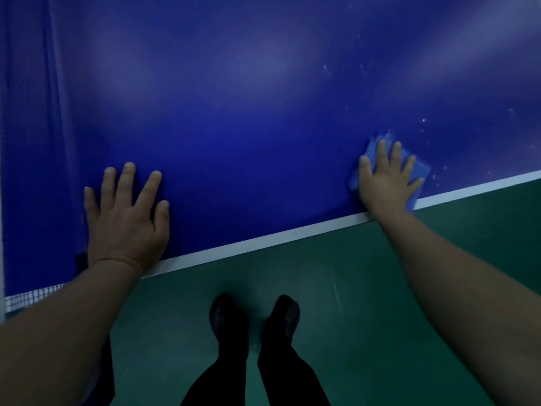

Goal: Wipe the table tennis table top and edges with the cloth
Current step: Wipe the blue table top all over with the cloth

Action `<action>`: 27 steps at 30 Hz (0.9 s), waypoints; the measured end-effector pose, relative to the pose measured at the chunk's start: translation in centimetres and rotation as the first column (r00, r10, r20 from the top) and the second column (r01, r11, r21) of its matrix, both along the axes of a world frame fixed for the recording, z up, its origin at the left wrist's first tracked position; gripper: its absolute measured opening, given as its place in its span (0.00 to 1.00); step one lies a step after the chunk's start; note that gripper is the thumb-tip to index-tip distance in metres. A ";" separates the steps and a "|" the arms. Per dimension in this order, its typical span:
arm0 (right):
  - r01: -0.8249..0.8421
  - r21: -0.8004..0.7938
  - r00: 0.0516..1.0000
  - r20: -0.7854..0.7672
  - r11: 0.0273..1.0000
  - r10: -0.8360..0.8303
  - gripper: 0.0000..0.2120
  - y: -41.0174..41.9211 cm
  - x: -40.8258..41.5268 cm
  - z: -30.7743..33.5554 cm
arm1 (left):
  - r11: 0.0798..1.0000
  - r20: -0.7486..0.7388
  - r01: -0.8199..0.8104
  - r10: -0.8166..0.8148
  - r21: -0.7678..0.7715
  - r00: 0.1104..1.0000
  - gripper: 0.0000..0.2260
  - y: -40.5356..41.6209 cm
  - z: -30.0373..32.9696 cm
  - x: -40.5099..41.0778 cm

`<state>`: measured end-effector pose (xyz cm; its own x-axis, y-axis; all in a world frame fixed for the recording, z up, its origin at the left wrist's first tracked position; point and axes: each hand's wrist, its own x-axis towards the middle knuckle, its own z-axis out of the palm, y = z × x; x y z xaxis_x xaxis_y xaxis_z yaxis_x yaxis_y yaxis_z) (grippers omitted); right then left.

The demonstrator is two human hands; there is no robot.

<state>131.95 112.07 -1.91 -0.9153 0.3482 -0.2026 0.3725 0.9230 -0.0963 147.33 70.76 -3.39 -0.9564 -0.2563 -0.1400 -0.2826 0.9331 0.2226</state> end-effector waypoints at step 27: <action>-0.505 0.060 0.862 -0.027 0.861 0.507 0.34 11.6 -0.3 -1.1 | 0.995 0.034 0.082 -0.084 0.051 0.996 0.32 16.4 0.0 -4.0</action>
<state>131.67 123.62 -2.97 -0.9752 -0.1563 -0.1569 -0.1501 0.9874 -0.0506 143.30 87.19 -3.42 -0.9682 -0.1683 -0.1851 -0.2135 0.9417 0.2601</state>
